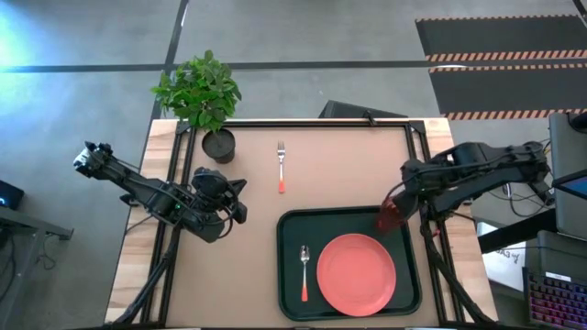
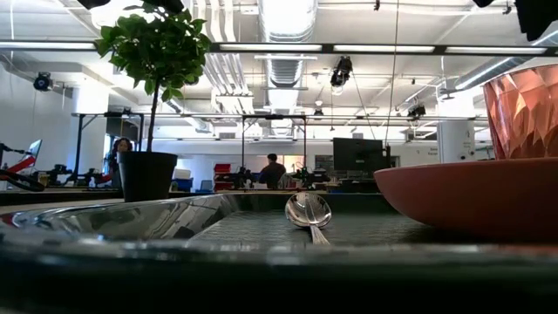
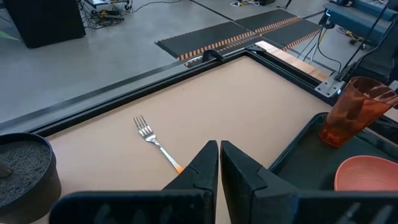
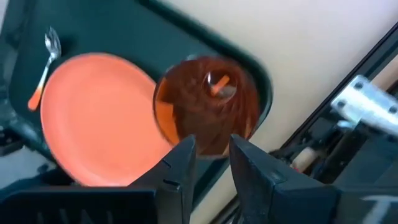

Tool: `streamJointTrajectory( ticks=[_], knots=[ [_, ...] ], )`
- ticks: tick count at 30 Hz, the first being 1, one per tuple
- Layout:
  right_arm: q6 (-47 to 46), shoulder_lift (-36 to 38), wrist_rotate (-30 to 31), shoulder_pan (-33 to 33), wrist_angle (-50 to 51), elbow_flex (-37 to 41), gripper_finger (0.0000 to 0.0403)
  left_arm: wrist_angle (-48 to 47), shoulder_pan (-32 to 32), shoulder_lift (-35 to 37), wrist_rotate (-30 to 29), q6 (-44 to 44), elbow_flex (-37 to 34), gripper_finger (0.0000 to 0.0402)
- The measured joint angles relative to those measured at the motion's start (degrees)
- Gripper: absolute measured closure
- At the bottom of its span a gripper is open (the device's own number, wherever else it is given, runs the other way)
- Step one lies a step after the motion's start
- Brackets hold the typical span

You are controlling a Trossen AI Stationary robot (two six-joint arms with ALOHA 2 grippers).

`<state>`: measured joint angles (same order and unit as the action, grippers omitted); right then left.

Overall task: Pick and place plate/cup/fork/spoon on tray
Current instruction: Move the black tray to the center of the table

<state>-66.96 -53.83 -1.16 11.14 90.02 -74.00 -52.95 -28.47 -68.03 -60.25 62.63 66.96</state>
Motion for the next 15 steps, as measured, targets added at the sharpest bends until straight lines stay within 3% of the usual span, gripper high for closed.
streamJointTrajectory(
  ticks=[5, 8, 12, 15],
  knots=[
    [0.0, 2.6, 7.0, 0.0, 0.0, 0.2, 0.035, 0.0, 0.0, 0.0, 0.0, 0.0, 0.0, 0.0402],
    [-0.2, 4.5, 8.1, 0.0, 0.0, 0.9, 0.0383, 0.0, 0.0, 0.0, 0.0, 0.0, 0.0, 0.0402],
    [-2.5, 8.2, 5.2, 0.0, 0.0, 4.4, 0.0394, 0.0, 0.0, 0.0, 0.0, 0.0, 0.0, 0.0402],
    [-5.1, 11.2, -0.3, 0.0, 0.0, 9.4, 0.0395, 0.0, 0.0, 0.0, 0.0, 0.0, 0.0, 0.0402]
  ],
)
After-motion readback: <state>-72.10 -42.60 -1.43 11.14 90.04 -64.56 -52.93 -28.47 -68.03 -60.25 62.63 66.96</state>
